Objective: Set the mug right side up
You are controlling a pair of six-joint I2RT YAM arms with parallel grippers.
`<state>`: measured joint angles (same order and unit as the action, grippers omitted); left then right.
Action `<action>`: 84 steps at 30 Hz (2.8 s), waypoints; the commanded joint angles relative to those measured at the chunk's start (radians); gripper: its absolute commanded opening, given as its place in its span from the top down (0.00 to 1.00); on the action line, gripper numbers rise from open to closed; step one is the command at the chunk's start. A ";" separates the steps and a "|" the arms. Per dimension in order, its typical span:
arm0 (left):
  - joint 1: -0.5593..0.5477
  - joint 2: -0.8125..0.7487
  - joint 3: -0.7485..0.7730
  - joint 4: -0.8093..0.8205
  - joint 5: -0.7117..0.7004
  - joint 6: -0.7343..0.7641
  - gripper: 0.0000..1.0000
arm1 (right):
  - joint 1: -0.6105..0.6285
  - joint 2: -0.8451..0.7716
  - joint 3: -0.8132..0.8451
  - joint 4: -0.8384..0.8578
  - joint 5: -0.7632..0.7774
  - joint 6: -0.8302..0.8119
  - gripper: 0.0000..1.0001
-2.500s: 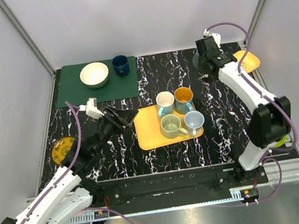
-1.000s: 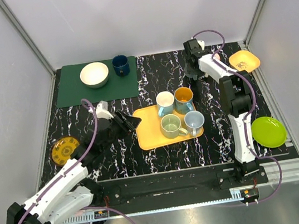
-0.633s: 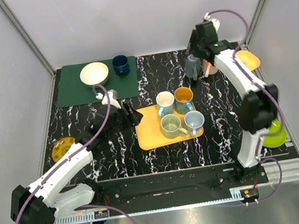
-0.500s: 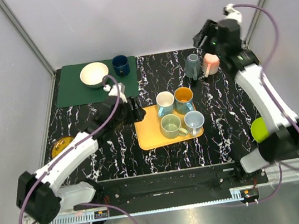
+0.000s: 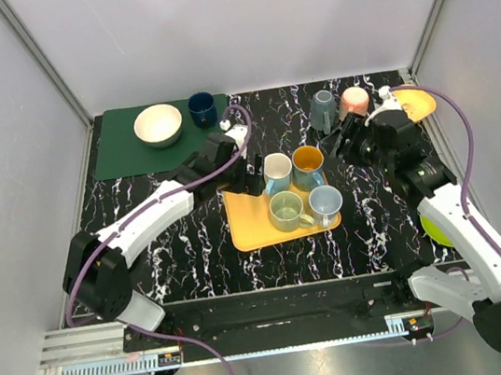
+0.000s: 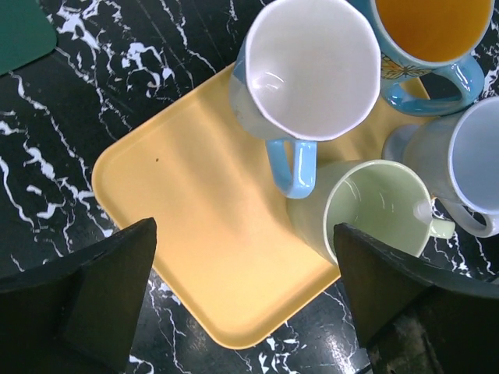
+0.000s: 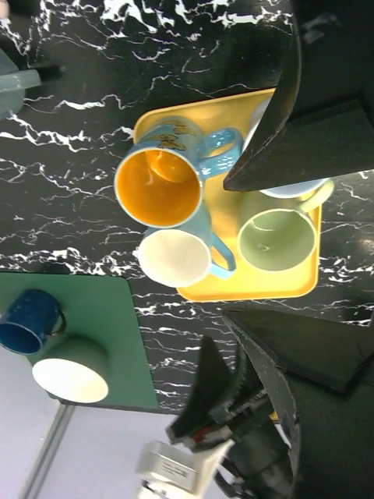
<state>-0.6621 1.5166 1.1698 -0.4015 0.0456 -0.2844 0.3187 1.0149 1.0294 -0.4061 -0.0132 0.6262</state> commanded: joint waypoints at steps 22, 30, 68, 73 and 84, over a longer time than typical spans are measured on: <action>-0.067 0.336 0.309 -0.051 -0.030 0.202 0.27 | 0.017 -0.167 0.009 -0.079 -0.051 -0.036 0.33; -0.070 0.367 0.329 -0.079 -0.012 0.214 0.45 | 0.017 -0.177 -0.019 -0.079 -0.045 -0.037 0.33; -0.048 -0.240 0.266 0.053 -0.017 -0.056 1.00 | 0.017 -0.156 0.009 0.105 -0.352 0.003 0.32; 0.062 -0.343 0.121 0.384 0.325 -0.348 1.00 | 0.017 -0.165 -0.066 0.290 -0.586 0.147 0.28; 0.104 -0.339 -0.180 1.206 0.580 -0.953 1.00 | 0.017 -0.093 -0.187 0.842 -0.870 0.486 0.25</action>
<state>-0.5602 1.1858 1.0332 0.2737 0.5133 -0.9585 0.3321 0.8970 0.8246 0.1982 -0.7643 0.9974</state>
